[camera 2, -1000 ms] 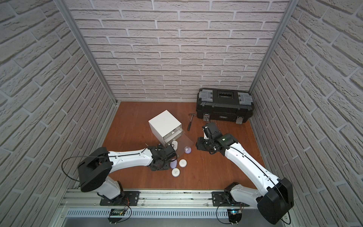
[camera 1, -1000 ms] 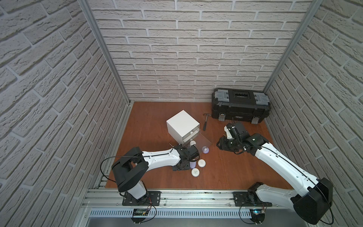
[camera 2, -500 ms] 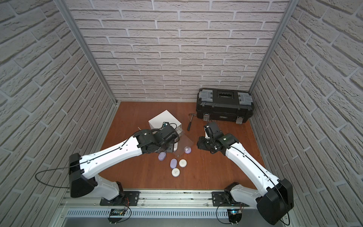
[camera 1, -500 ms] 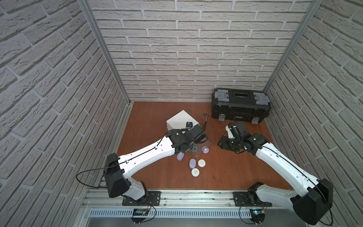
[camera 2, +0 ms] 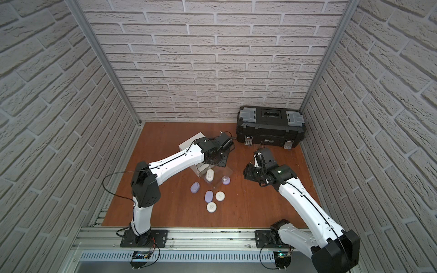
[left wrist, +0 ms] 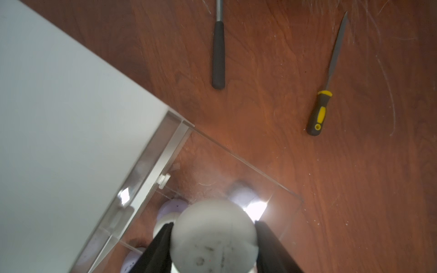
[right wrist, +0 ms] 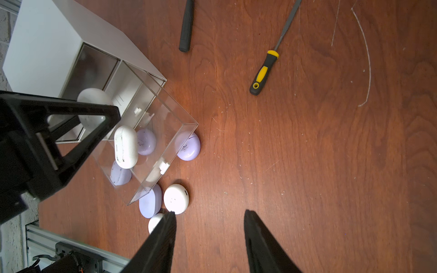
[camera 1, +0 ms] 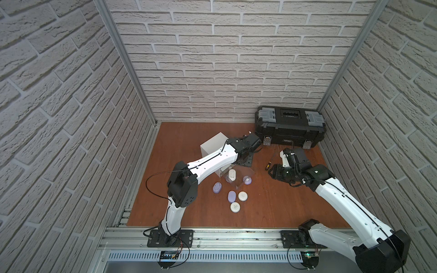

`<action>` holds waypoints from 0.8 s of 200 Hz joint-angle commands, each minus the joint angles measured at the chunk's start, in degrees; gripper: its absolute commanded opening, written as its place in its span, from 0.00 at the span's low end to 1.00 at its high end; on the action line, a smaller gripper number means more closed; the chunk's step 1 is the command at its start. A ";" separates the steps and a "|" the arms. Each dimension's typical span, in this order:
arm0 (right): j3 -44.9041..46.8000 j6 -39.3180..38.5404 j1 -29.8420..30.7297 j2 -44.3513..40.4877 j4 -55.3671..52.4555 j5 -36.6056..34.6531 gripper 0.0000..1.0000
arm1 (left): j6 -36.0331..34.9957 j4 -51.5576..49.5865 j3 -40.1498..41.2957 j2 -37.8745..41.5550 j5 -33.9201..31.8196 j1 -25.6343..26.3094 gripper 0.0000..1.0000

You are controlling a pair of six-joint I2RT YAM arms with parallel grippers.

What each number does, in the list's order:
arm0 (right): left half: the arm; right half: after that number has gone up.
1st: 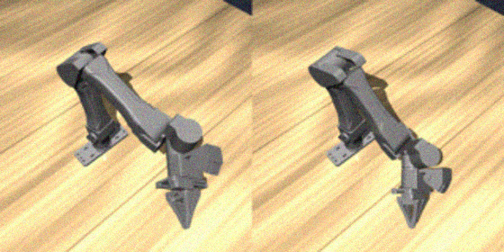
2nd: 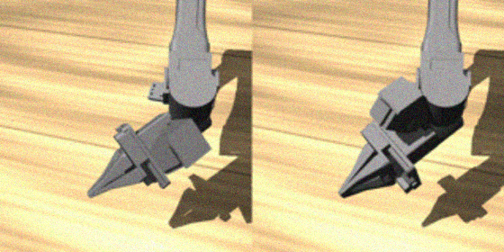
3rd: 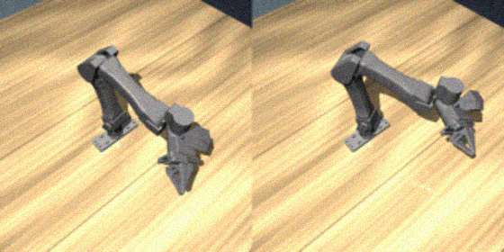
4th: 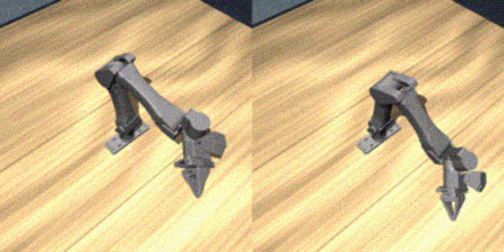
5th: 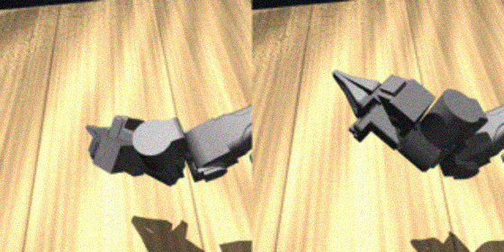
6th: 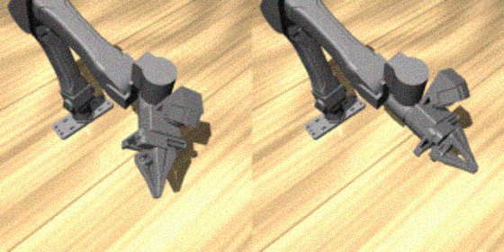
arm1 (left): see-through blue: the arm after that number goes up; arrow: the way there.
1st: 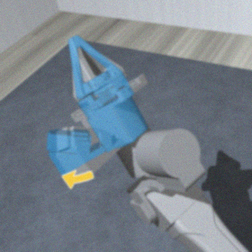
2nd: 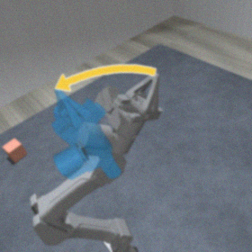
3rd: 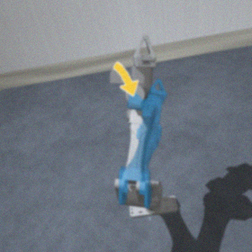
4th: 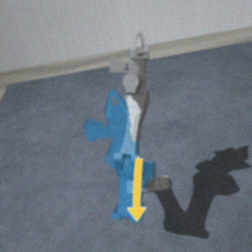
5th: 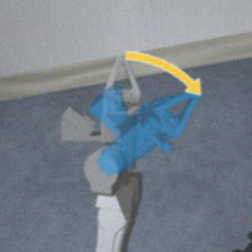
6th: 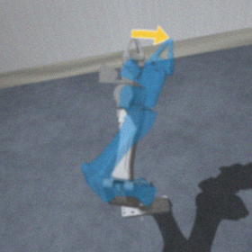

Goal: Put the bluetooth earphones in the drawer according to color
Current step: Place the bluetooth earphone in the drawer.

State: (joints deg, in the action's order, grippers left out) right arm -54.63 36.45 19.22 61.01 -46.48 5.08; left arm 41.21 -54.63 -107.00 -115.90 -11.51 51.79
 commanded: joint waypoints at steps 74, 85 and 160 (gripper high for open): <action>1.98 -1.47 -2.08 -0.04 1.23 2.17 0.52 | -1.04 -1.20 -0.83 -4.62 3.65 -0.45 0.47; 2.12 -1.55 -2.10 -0.02 1.29 2.28 0.52 | -1.05 -1.18 -0.92 -5.18 3.94 -0.46 0.47; 2.69 -1.95 -2.86 0.51 1.84 2.95 0.52 | -0.70 -3.75 -1.85 -7.97 1.21 -0.89 0.47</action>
State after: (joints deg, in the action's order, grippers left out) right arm -52.90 35.33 16.86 61.30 -46.15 7.44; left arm 40.66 -56.21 -107.66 -122.78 -8.54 51.68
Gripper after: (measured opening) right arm 0.516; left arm 0.543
